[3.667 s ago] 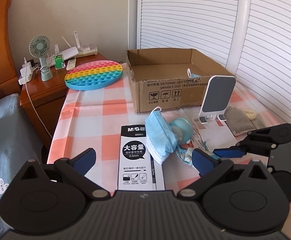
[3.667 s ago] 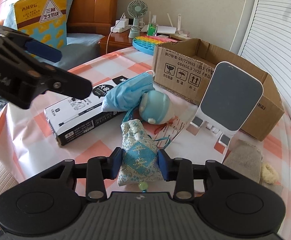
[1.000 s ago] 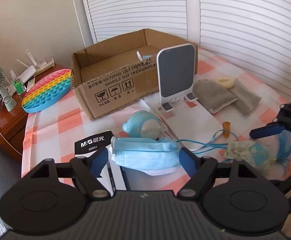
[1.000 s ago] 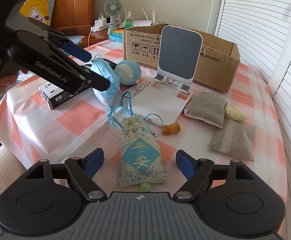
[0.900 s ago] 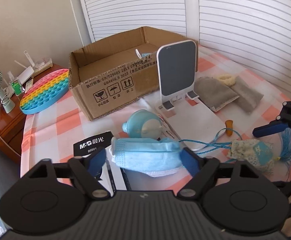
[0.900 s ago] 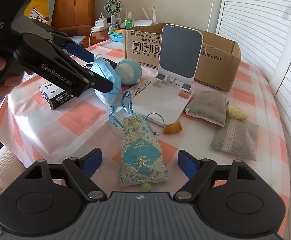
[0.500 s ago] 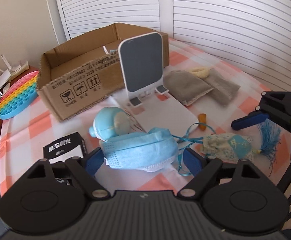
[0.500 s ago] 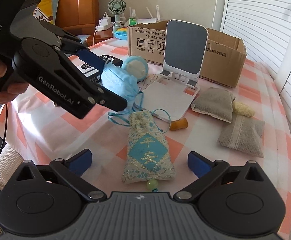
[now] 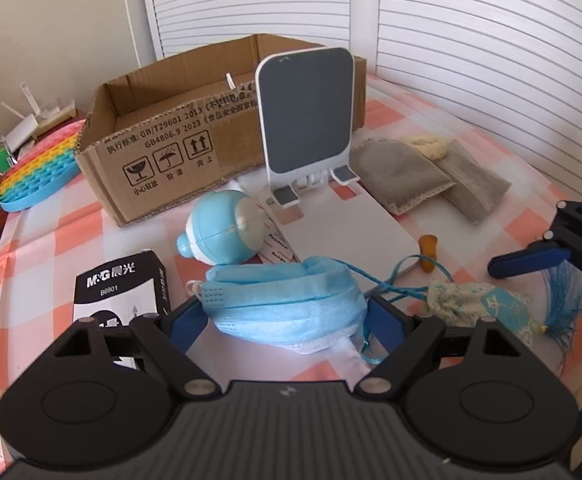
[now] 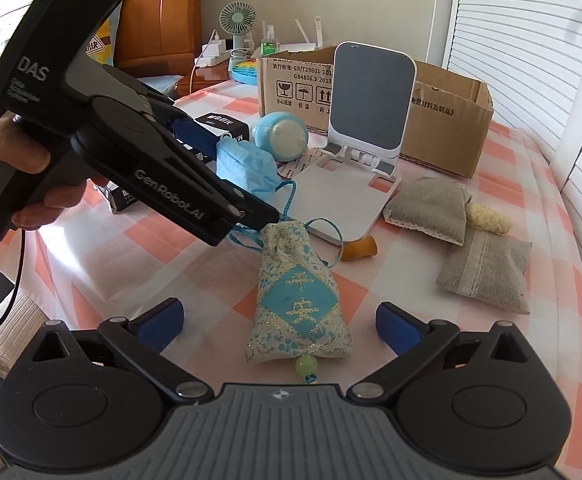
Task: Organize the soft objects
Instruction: 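Lift the sachet with the right tool while the left tool lifts the mask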
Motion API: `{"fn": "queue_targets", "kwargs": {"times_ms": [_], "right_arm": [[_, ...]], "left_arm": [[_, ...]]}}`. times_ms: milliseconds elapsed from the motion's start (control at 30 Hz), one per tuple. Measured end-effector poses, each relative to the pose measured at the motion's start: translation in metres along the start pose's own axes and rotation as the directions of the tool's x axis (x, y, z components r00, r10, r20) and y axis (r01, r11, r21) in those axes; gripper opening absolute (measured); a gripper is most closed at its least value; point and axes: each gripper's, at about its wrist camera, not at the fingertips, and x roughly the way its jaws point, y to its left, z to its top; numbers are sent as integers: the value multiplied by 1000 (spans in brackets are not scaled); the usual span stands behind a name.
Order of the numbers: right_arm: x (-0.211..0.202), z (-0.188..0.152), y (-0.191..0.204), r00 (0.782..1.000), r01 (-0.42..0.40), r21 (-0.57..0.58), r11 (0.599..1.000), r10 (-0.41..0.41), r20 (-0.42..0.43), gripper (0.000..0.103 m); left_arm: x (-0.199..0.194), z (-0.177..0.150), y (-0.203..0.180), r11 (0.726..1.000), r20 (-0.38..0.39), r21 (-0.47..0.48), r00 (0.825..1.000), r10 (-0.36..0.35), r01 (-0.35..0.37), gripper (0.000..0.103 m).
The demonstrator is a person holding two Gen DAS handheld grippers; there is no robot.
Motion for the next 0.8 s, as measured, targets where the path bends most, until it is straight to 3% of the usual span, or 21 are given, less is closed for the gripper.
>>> {"fn": "queue_targets", "kwargs": {"times_ms": [300,567,800], "right_arm": [[-3,-4,2,1000,11,3,1000,-11,23,103],[-5,-3,5,1000,17,3,1000,-17,14,103],[-3,9,3,999,14,4,1000,-14,30,78]], "left_arm": [[6,2,8,997,14,-81,1000,-14,15,91],[2,-1,10,995,14,-91,999,-40,41,71],[-7,-5,17,995,20,-89,999,-32,34,68]]}}
